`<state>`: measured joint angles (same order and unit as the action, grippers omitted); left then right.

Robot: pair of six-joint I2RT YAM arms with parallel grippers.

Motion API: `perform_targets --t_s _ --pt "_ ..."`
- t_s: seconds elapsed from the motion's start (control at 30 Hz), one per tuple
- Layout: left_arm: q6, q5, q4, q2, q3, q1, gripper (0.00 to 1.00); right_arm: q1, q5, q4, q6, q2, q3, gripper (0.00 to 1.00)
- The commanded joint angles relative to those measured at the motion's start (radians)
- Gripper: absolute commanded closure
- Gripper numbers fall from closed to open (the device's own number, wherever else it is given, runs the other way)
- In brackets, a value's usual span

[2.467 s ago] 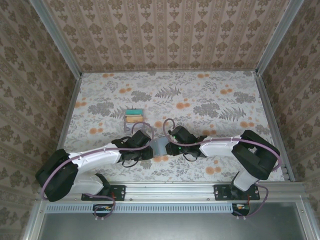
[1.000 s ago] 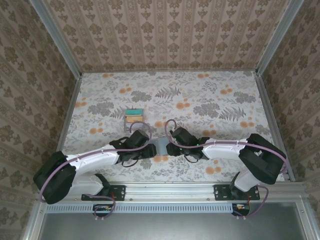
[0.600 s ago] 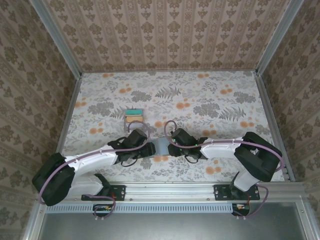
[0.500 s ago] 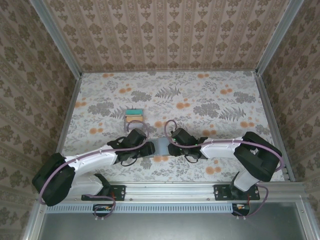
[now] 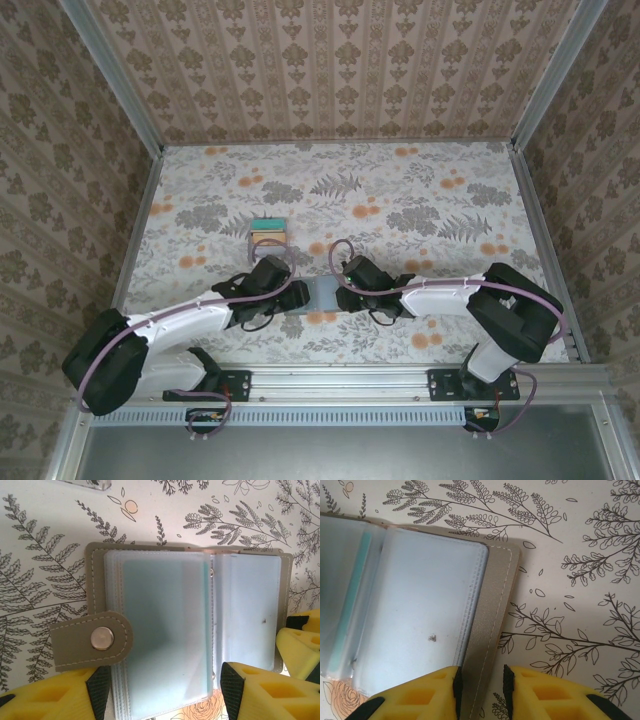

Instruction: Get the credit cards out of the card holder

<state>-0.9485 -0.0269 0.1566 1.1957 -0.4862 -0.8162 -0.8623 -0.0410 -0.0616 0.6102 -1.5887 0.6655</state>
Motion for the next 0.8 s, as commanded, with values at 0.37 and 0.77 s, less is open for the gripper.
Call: perform_targets --t_s 0.37,0.77 --pt "0.028 -0.024 -0.054 0.05 -0.008 0.015 0.37 -0.002 0.043 -0.02 0.024 -0.06 -0.006 0.68" --pt "0.024 -0.092 -0.139 0.09 0.006 0.011 0.39 -0.004 0.049 -0.03 0.028 -0.068 -0.006 0.68"
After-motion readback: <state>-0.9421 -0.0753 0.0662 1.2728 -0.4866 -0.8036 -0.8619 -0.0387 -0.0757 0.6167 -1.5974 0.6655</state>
